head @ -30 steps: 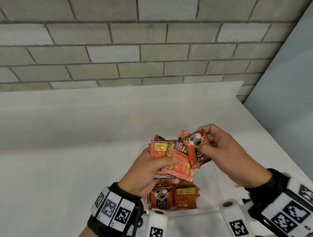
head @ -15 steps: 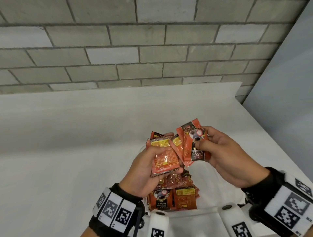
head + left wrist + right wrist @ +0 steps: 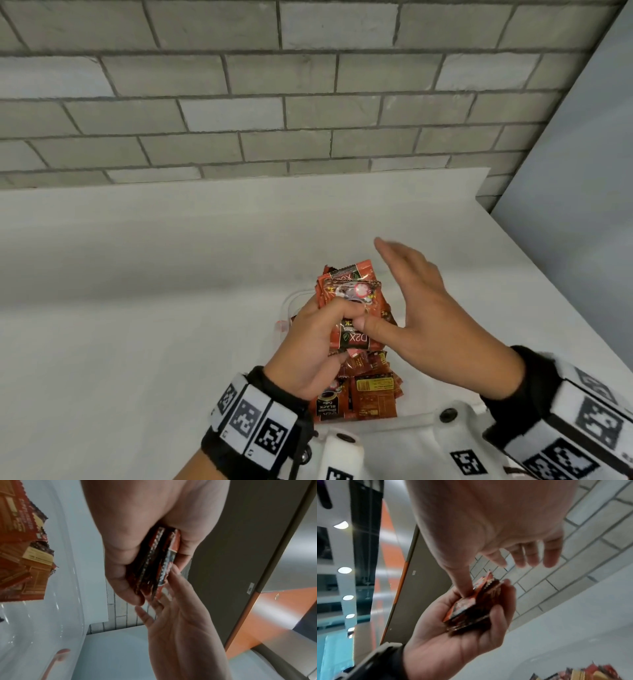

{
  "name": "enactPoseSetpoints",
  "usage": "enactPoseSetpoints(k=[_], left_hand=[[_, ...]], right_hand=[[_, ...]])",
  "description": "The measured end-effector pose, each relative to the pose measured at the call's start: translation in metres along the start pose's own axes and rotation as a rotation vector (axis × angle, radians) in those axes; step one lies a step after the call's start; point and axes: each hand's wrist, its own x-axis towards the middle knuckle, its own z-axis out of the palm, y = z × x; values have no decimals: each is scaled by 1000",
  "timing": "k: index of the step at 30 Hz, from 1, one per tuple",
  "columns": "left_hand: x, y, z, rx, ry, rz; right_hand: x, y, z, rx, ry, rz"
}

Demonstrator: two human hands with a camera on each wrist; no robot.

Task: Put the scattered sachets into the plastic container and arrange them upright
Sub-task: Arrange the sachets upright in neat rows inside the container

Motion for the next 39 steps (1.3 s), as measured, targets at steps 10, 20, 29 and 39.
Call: enactPoseSetpoints(k=[10,20,29,39], left_hand=[[-4,0,5,-146,-268,42],[1,-2,0,-139,-276,0],[14,4,7,-71,-191,-40],[23,5,8,-81,-116,-99]], right_hand=[[1,-3,12,-427,-20,-397],[-1,5,11,-153,-102,-326],[11,15,10,-73,-33,-208],[20,18,12,9,-8,-158]])
